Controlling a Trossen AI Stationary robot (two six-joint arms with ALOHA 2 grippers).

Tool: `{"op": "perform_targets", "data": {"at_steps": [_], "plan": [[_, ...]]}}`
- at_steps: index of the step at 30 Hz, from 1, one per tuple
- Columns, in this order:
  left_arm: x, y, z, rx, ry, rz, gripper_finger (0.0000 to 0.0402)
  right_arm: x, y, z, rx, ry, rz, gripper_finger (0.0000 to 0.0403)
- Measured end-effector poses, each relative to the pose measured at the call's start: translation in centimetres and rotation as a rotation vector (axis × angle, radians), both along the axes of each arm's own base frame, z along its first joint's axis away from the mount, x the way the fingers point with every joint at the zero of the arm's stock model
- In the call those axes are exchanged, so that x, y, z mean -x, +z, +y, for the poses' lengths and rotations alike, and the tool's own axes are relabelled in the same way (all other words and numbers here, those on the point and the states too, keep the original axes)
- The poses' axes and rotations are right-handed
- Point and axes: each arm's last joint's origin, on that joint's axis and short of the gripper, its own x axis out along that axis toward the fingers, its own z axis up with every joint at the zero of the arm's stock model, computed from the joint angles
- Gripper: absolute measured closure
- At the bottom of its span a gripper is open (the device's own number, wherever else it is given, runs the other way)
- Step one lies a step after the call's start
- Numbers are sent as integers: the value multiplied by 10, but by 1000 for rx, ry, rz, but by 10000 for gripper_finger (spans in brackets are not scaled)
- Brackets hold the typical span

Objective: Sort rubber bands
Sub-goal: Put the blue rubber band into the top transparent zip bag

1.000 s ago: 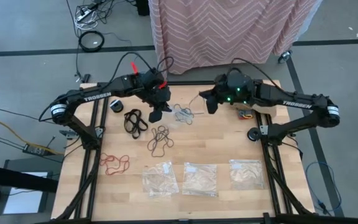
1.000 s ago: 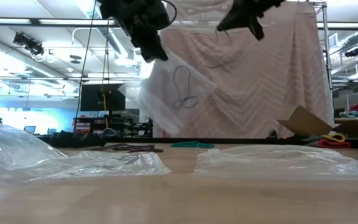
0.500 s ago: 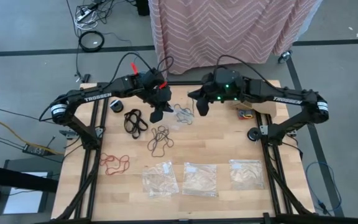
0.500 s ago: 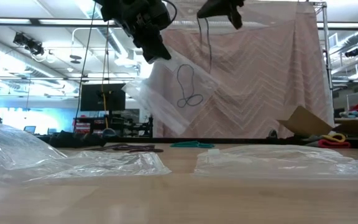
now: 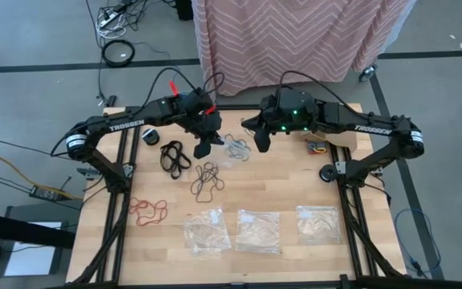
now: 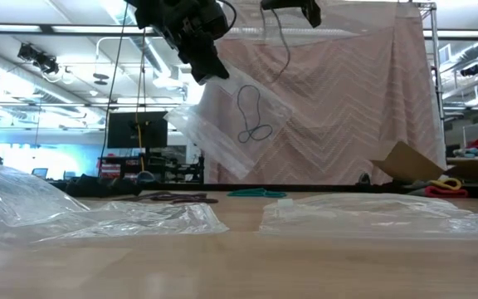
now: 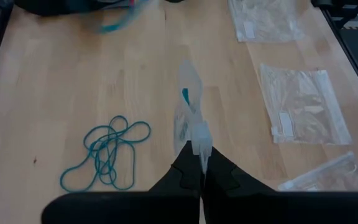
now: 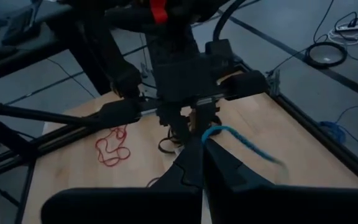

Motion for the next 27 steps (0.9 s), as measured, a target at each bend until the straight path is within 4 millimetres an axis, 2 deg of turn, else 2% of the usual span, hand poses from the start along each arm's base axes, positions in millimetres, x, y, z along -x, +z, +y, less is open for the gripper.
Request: {"op": "perform_targets", "data": {"at_steps": [13, 27], "plan": [[0, 0, 0, 4, -5, -7, 402, 0, 0, 0, -5, 8, -3, 403], [-2, 2, 1, -18, 5, -28, 402, -2, 0, 10, -24, 37, -7, 403]]}}
